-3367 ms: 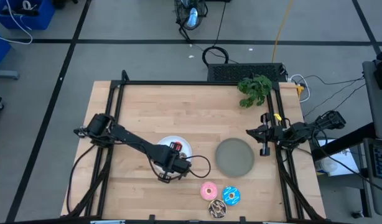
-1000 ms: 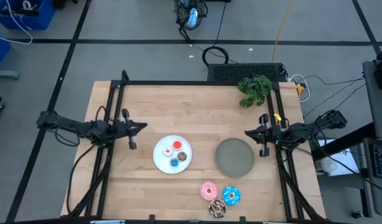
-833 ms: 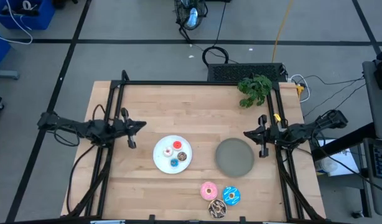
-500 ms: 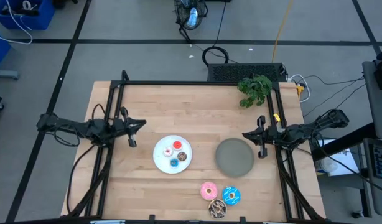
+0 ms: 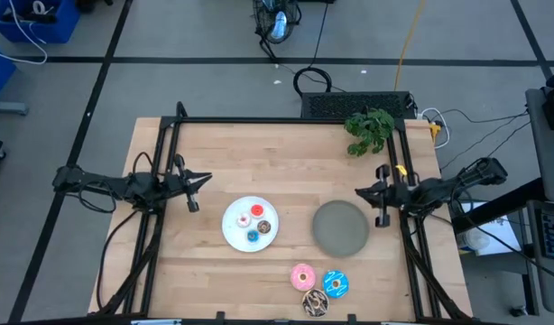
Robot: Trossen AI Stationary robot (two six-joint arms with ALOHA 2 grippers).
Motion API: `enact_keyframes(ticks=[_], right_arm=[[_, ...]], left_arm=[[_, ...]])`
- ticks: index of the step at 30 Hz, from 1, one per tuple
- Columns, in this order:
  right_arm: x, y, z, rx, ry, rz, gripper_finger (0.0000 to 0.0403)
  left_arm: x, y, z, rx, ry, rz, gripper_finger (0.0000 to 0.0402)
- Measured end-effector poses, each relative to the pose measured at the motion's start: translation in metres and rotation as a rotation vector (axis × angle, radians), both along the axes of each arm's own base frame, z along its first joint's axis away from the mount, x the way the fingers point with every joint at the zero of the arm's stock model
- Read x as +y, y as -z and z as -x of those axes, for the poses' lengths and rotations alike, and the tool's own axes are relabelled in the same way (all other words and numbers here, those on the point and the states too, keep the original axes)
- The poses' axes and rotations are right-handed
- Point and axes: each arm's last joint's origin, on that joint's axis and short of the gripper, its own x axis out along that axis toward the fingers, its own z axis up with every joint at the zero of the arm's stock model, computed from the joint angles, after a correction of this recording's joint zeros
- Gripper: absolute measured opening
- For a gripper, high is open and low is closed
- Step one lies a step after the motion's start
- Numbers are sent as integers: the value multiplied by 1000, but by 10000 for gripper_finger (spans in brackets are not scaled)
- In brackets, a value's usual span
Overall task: Pick & Place donuts
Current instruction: Put the large pink doughnut on the gray plate
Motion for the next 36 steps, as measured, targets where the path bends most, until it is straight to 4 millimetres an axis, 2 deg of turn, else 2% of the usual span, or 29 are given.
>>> enact_keyframes(ticks=[7,9,10,14,17,20,23,28,30,36], right_arm=[[5,-5,-1,-45,-161,24,0],[8,-1,-5,20,-176,48,0],[9,-8,-8,58,-177,64,0],[15,-63,-23,102,-103,78,0],[28,-85,-48,294,-74,141,0],[45,-118,-74,428,-30,125,0],[64,-137,-98,616,1,122,0],[110,-143,-132,859,-15,162,0],[127,-140,-141,944,-16,161,0],[170,-127,-154,1165,-6,205,0]], left_arm=[[0,0,0,0,0,0,32],[0,0,0,0,0,0,33],[0,0,0,-1,0,1,33],[0,0,0,-1,0,0,33],[0,0,0,1,0,0,33],[0,1,0,20,-10,-21,33],[0,2,0,47,-23,-64,33],[2,0,1,40,-74,-88,33],[2,-1,1,25,-81,-81,33],[2,-7,2,-54,-76,-35,33]])
